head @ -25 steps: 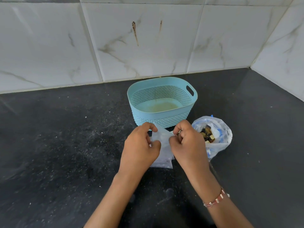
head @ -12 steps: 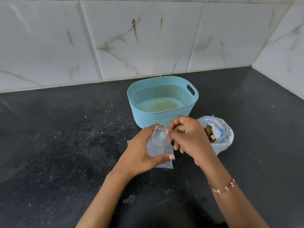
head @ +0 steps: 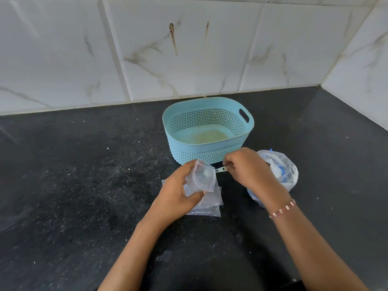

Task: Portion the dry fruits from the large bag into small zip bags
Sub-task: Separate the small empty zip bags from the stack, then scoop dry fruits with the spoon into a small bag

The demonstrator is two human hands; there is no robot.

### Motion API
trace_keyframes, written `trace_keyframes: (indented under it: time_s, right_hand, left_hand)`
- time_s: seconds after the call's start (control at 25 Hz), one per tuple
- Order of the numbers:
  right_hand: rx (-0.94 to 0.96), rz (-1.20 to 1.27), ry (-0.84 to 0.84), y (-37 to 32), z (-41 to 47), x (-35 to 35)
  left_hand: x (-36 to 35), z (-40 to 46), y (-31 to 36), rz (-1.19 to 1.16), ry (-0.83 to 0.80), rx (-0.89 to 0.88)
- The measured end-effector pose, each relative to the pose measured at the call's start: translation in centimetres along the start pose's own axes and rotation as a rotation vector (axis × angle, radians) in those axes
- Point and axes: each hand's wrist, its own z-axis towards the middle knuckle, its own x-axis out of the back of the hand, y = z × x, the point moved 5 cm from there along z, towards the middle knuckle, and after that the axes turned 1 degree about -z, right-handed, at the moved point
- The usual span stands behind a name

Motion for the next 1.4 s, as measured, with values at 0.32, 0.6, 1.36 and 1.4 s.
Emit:
trace_keyframes:
  time_s: [0.32,0.6,1.36,1.4]
  right_hand:
    - [0.090,-0.360,-0.099,-1.3,1.2,-3.4]
    - [0.215,-0.385,-0.136,-1.8,1.4,-3.7]
    - [-0.097,-0.073,0.412,3.8,-5.0,4.8]
    - [-0.152,-0.036,0.404,4.9,-5.9,4.9]
  left_hand:
    - [0.4,-0.2,-1.0,-0.126,0.032,0.062]
    - [0.1,-0.1,-1.1,-0.226,0.006,0.081]
    - [-3.6,0.0,1.6,-0.319,-0.141,0.095]
    - [-4.3,0.3,1.9,-0.326,-0.162,0.094]
